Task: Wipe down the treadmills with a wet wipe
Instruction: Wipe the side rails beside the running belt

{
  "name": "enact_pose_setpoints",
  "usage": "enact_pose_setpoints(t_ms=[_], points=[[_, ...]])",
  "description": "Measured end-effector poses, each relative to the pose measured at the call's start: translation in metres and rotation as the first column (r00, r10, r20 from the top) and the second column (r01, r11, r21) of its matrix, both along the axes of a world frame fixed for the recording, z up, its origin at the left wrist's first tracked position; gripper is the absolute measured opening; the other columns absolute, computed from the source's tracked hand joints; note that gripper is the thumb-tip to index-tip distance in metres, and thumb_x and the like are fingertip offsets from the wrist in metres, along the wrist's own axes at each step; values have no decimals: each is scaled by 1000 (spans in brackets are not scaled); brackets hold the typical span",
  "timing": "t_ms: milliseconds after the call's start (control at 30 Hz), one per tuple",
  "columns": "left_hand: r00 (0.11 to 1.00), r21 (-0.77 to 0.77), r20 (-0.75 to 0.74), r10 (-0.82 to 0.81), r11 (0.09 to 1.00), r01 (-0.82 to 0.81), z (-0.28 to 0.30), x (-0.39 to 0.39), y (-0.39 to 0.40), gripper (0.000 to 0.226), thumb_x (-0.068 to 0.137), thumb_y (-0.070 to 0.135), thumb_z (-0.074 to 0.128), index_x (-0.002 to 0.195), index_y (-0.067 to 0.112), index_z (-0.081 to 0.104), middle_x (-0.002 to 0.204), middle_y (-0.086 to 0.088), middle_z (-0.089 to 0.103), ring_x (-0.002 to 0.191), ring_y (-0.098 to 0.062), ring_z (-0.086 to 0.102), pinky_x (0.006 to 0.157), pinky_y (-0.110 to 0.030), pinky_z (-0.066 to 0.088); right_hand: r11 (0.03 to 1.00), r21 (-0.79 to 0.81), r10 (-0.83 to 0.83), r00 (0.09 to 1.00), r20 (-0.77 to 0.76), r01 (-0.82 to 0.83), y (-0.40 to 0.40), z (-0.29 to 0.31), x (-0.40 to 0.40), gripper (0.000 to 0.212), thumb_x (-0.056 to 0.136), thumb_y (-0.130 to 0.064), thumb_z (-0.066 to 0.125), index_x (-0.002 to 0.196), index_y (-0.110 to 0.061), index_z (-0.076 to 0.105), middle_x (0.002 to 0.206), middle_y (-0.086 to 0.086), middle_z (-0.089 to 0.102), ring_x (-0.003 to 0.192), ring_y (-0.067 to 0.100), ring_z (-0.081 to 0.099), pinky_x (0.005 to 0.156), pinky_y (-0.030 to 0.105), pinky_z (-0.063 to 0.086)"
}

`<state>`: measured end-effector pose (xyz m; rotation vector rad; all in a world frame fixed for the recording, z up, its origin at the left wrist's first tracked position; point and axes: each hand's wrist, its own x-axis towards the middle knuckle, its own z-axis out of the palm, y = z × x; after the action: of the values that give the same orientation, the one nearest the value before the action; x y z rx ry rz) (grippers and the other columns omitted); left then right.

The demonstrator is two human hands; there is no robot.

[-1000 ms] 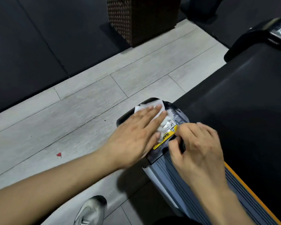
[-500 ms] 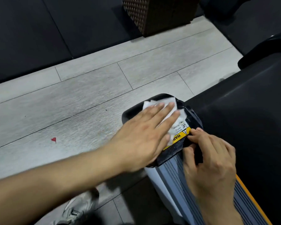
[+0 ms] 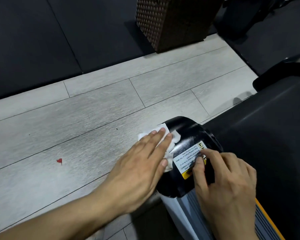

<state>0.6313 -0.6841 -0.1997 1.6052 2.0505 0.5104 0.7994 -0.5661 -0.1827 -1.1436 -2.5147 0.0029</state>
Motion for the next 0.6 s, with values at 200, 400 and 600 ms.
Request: enact_pose_setpoints(t_ms=[200,400,600], points=[[980,-113,192,-49,991,71,-14,-26,98,60,110,42,20,164,19,7,171,-4,7,157,-16,7,127,-28,5,993,-29,115,993,-32,-116,6,-13,-13,27,90,-21,62,112,-12,74,113,1,70,105,21,65,97,34,41],[924,-80,377,-69,991,107,-32,-49,101,58,110,46,19,164,28,5,170,7,6,156,-7,5,126,-26,4,990,-62,120,986,-115,-128,5,-13,-12,29,91,-19,57,113,-14,75,117,-2,70,109,16,64,101,33,42],[886,-42,463,6,999,16,-31,-61,-3,56,107,47,22,156,54,-4,162,38,3,149,14,-3,126,-24,6,992,-52,105,979,-175,-116,4,-15,-13,26,90,-17,58,109,-14,76,115,-2,71,110,15,65,96,42,47]])
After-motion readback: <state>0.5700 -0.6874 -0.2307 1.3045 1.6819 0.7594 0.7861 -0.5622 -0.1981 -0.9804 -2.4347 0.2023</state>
